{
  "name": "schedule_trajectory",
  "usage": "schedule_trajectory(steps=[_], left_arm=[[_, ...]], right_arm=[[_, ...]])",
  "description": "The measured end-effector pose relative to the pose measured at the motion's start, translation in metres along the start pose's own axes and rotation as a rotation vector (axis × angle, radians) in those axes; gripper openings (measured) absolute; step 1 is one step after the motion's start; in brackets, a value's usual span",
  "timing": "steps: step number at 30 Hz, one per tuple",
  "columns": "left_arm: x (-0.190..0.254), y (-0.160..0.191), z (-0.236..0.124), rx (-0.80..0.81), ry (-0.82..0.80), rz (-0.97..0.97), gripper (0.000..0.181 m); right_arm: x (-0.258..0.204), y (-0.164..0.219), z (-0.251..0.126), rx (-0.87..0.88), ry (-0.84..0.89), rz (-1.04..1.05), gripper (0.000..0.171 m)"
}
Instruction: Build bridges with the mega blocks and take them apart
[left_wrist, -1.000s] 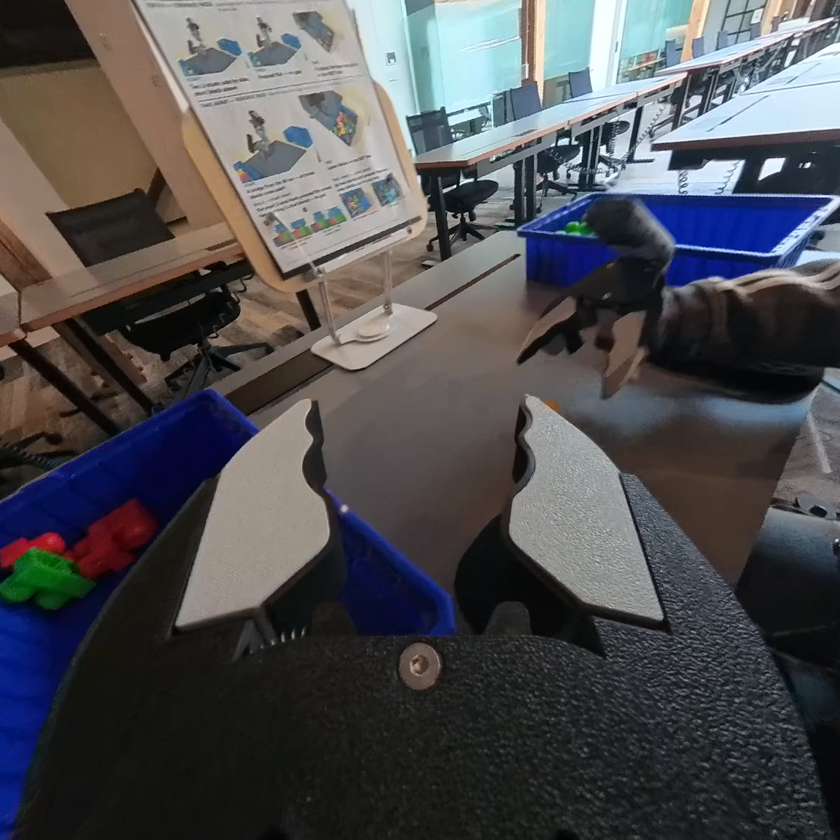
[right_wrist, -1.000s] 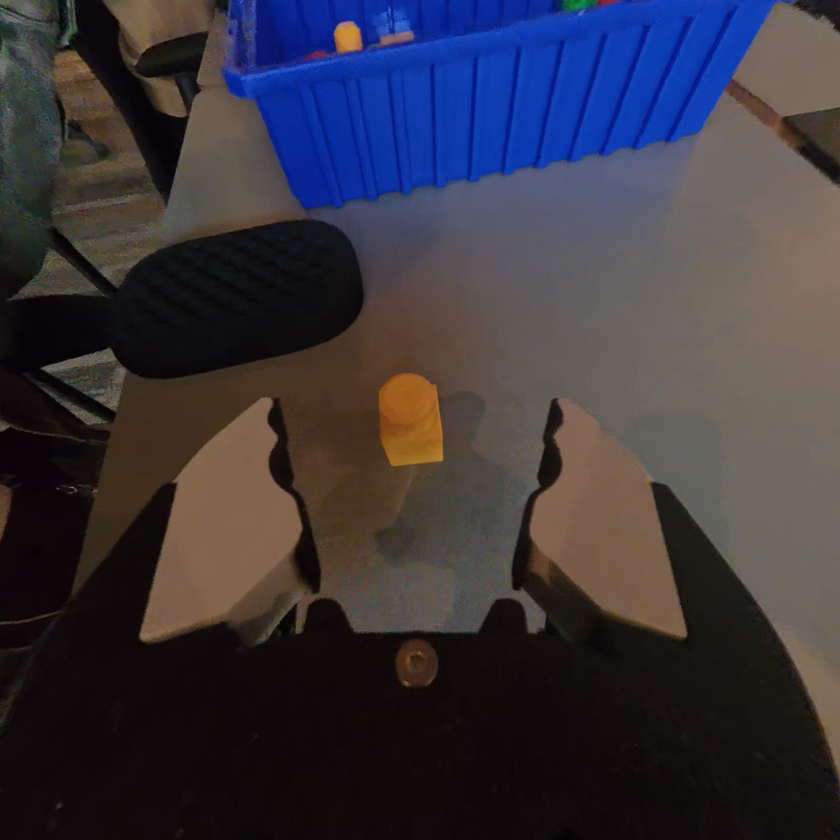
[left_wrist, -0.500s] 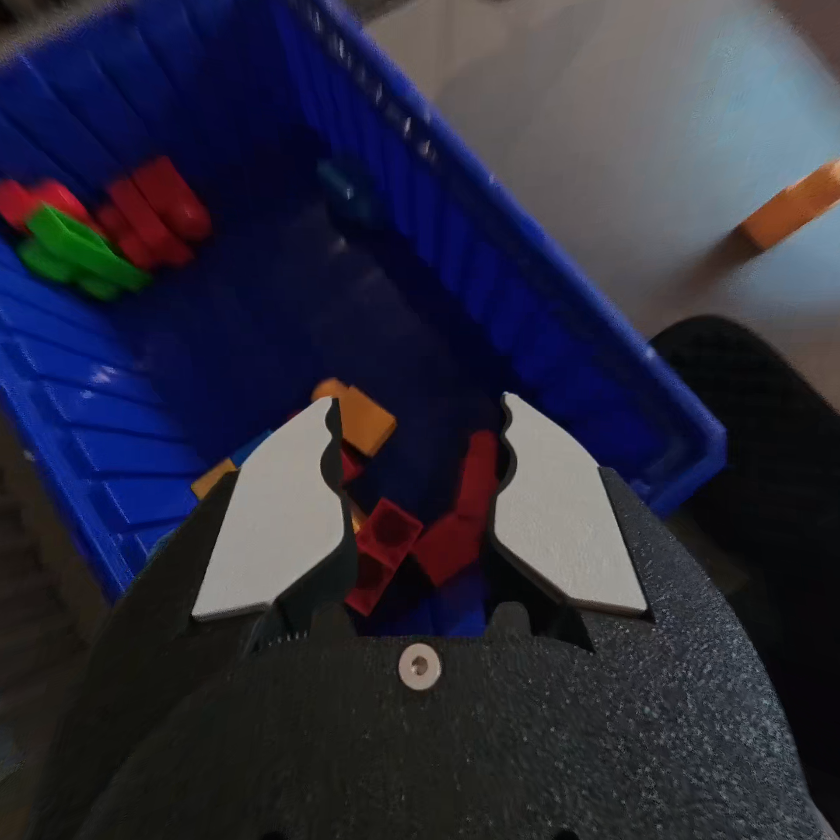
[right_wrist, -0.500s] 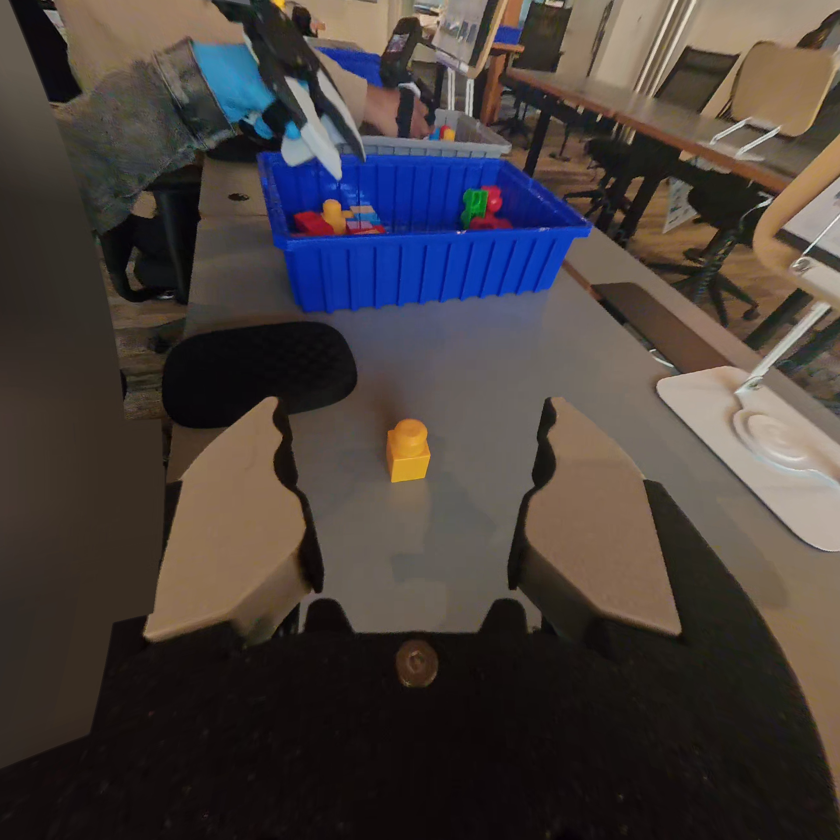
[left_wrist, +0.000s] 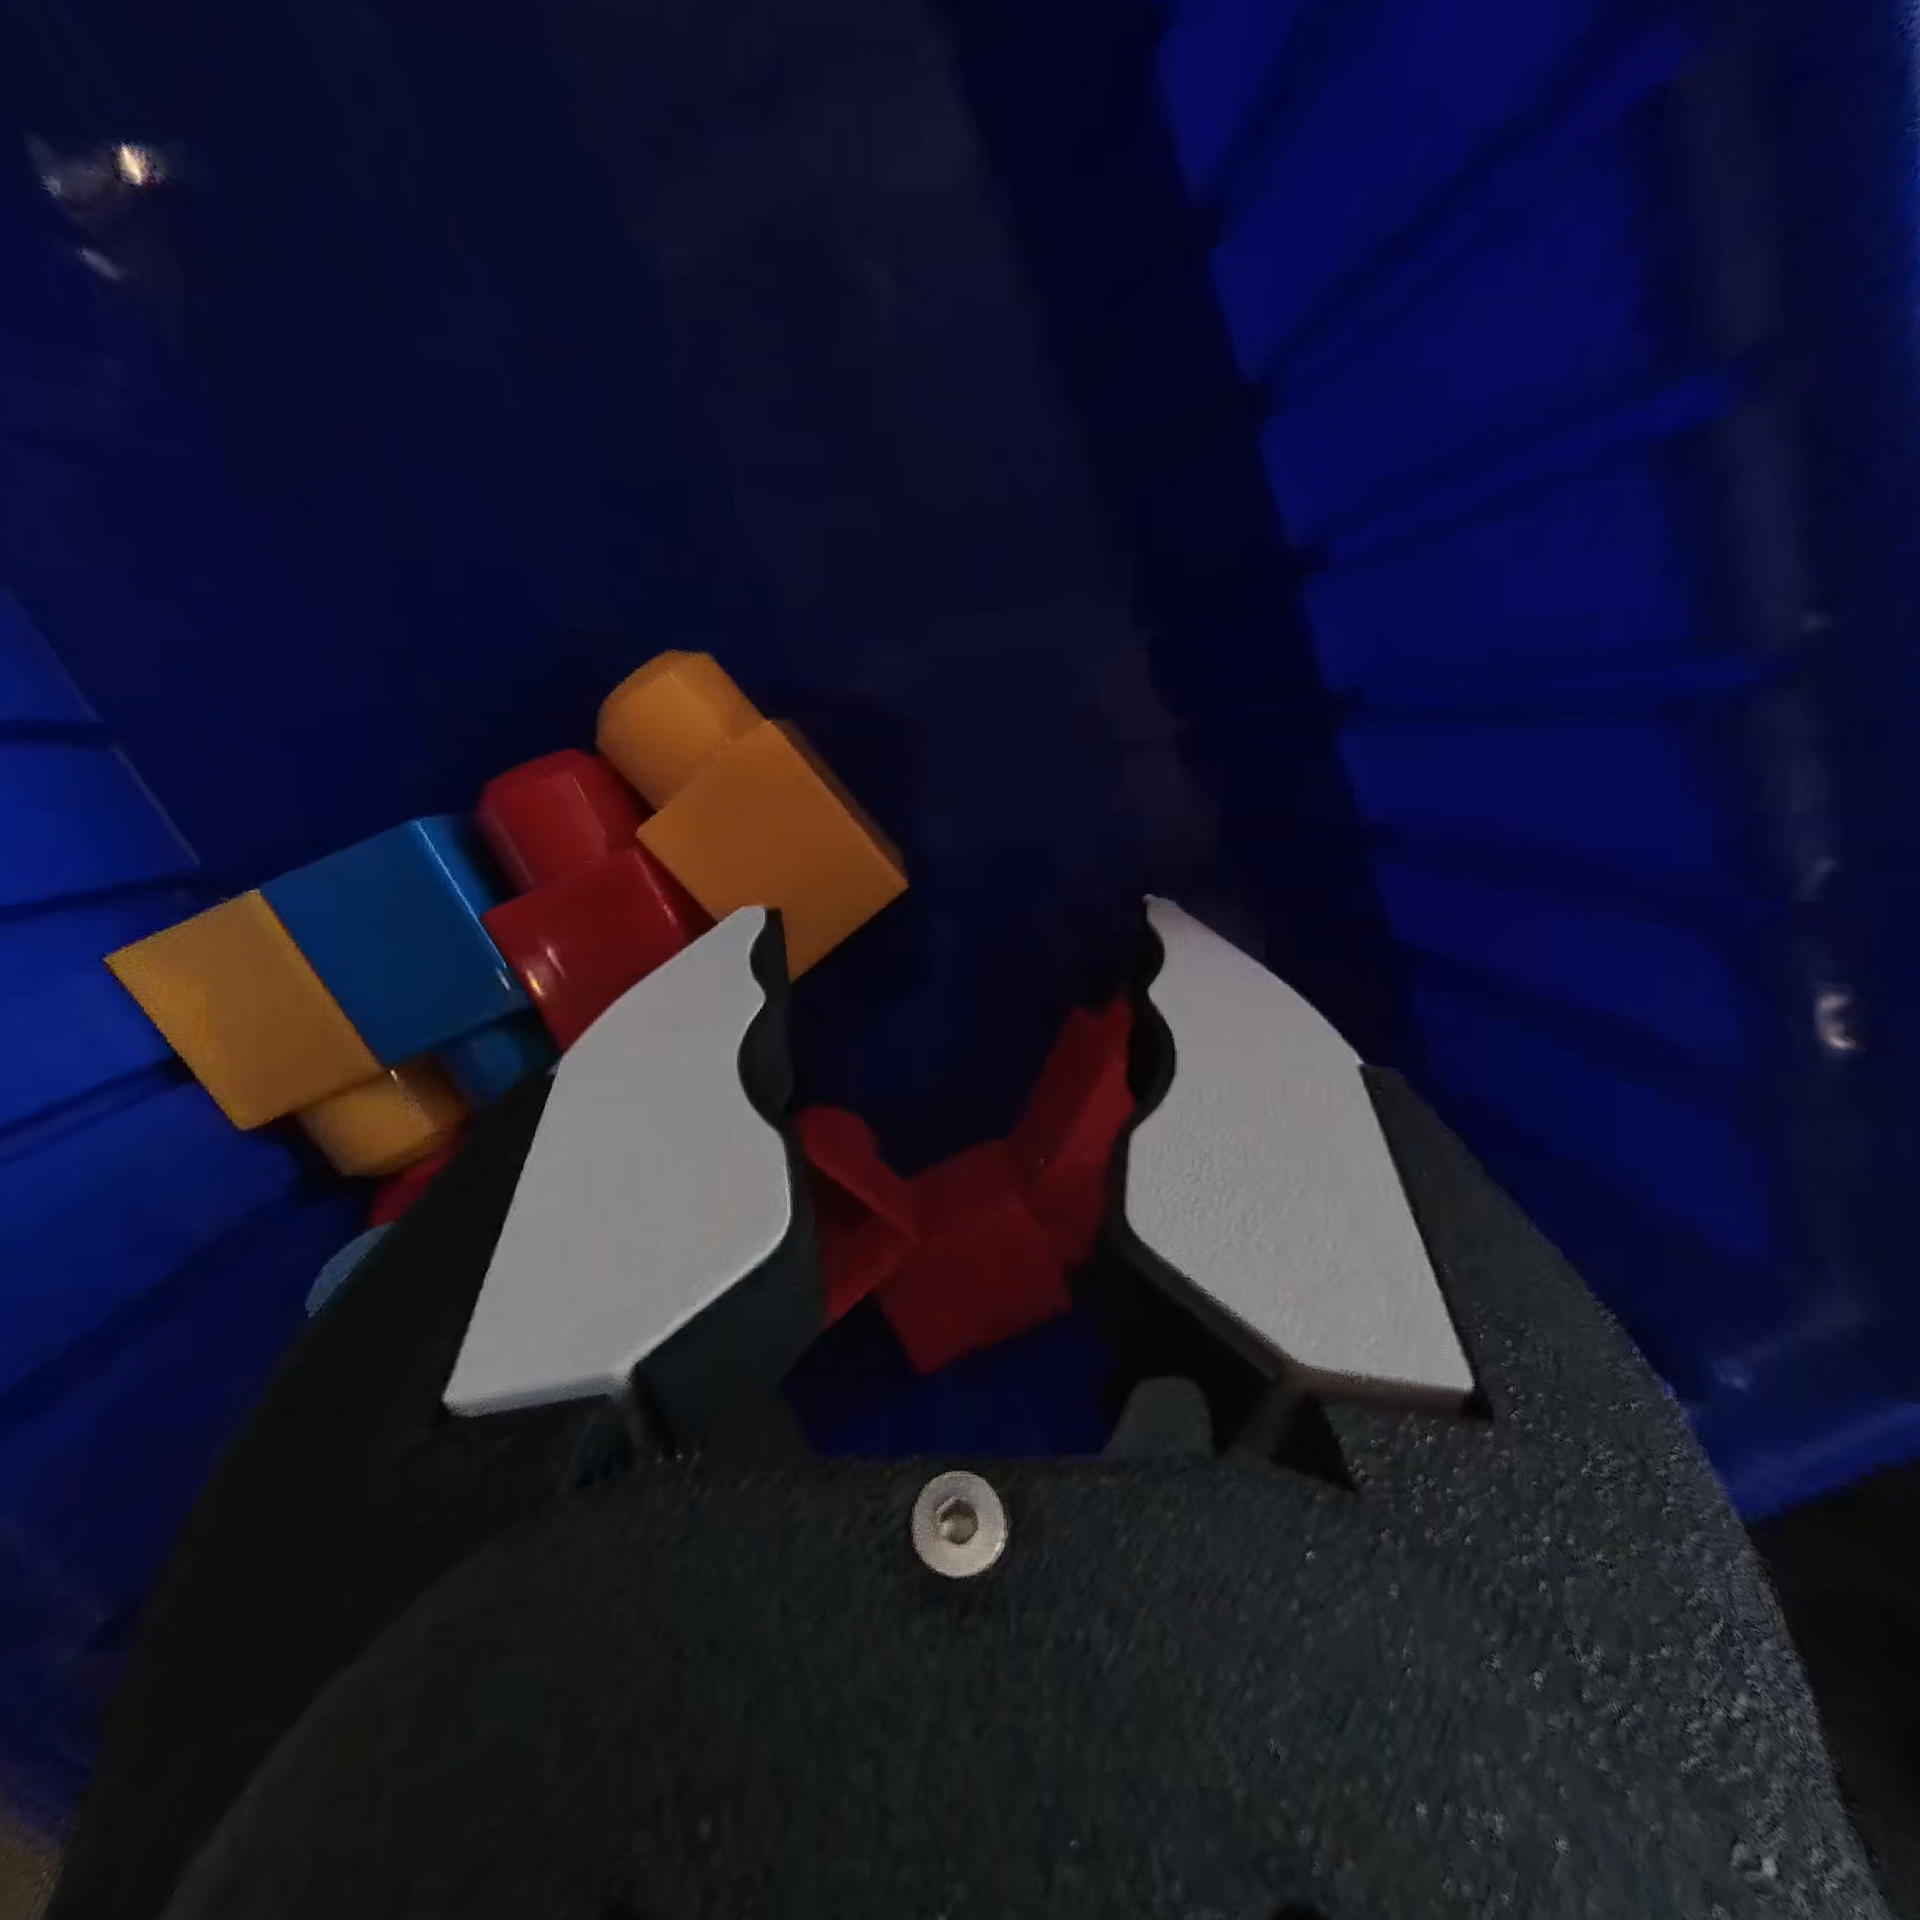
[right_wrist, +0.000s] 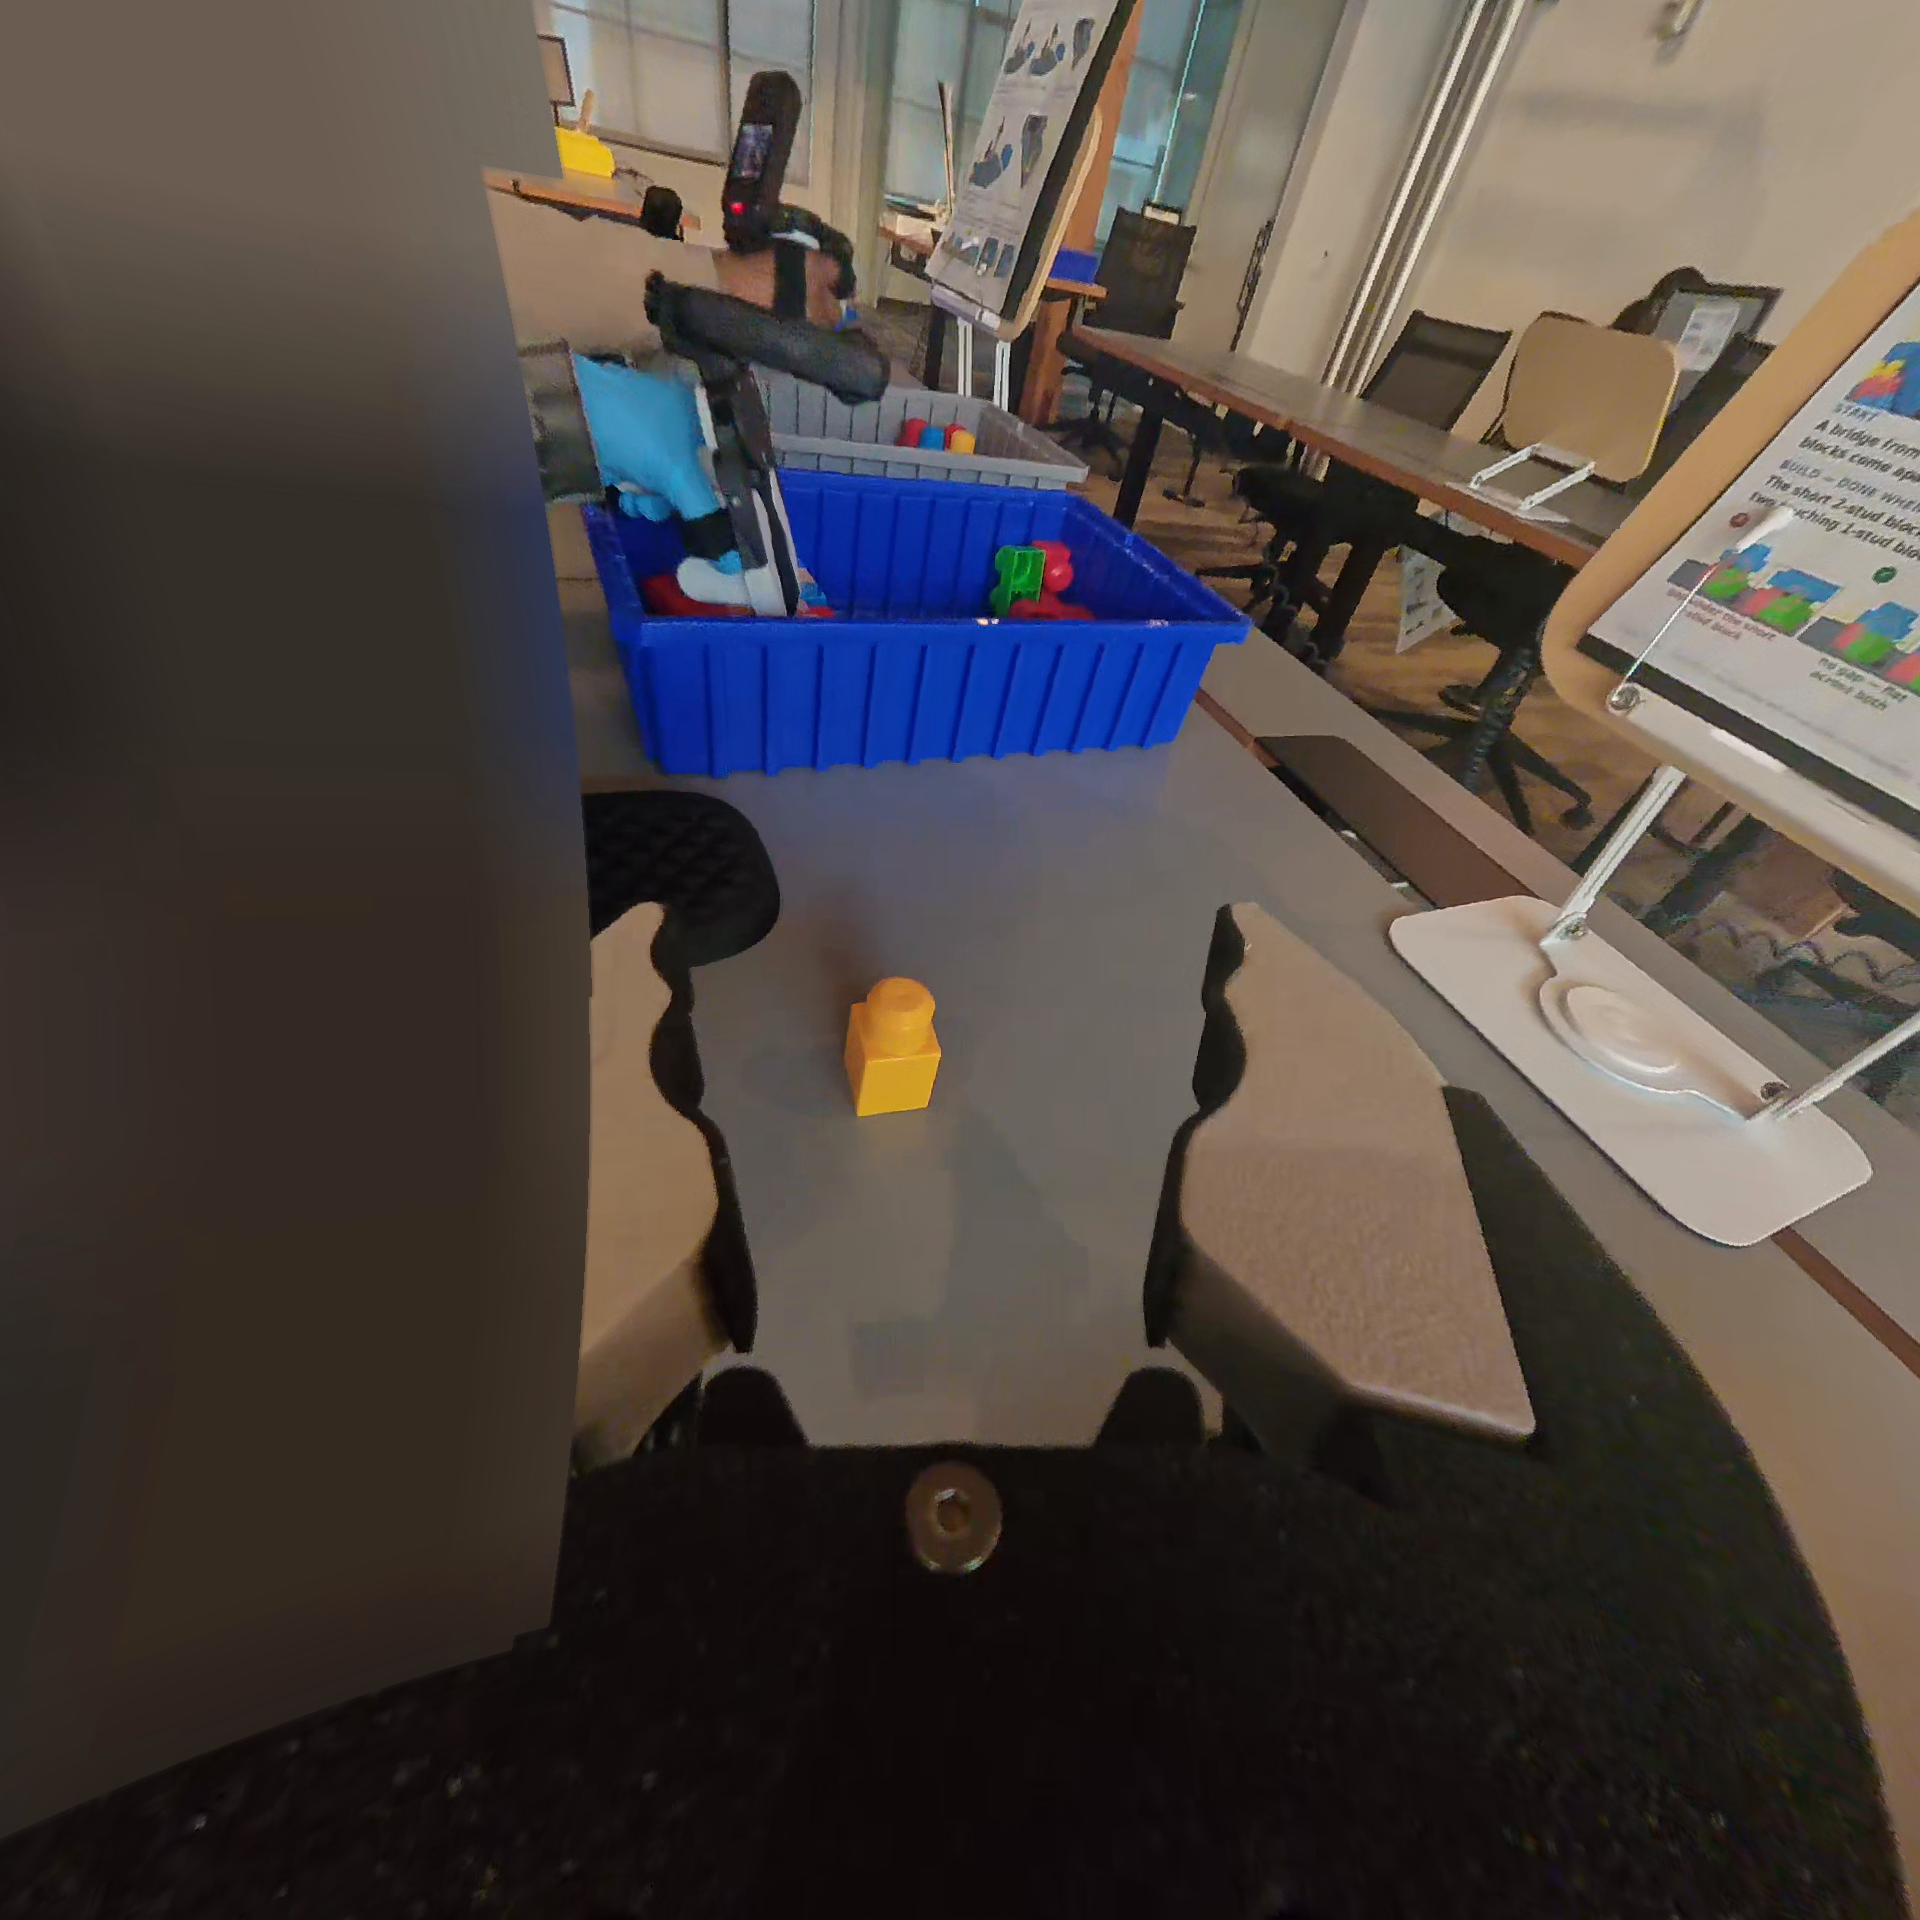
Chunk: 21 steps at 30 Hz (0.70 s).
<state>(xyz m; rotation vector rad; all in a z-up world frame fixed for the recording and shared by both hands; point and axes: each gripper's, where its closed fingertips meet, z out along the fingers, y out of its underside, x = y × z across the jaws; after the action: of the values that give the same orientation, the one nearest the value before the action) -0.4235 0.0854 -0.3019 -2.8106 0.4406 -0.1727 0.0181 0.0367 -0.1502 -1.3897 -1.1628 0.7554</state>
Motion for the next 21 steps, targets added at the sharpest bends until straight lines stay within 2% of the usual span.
schedule_trajectory(steps=[6,18,21], left_arm=[[-0.008,-0.004,0.001,-0.043,-0.046,-0.097,0.052],[-0.016,-0.008,0.004,-0.260,-0.096,-0.306,0.037],[-0.016,-0.004,0.003,-0.326,-0.115,-0.349,0.028]], right_arm=[[0.006,-0.002,-0.018,0.056,0.002,-0.013,0.092],[0.019,-0.006,-0.052,0.175,0.013,-0.012,0.088],[0.021,-0.010,-0.061,0.210,0.011,-0.009,0.086]])
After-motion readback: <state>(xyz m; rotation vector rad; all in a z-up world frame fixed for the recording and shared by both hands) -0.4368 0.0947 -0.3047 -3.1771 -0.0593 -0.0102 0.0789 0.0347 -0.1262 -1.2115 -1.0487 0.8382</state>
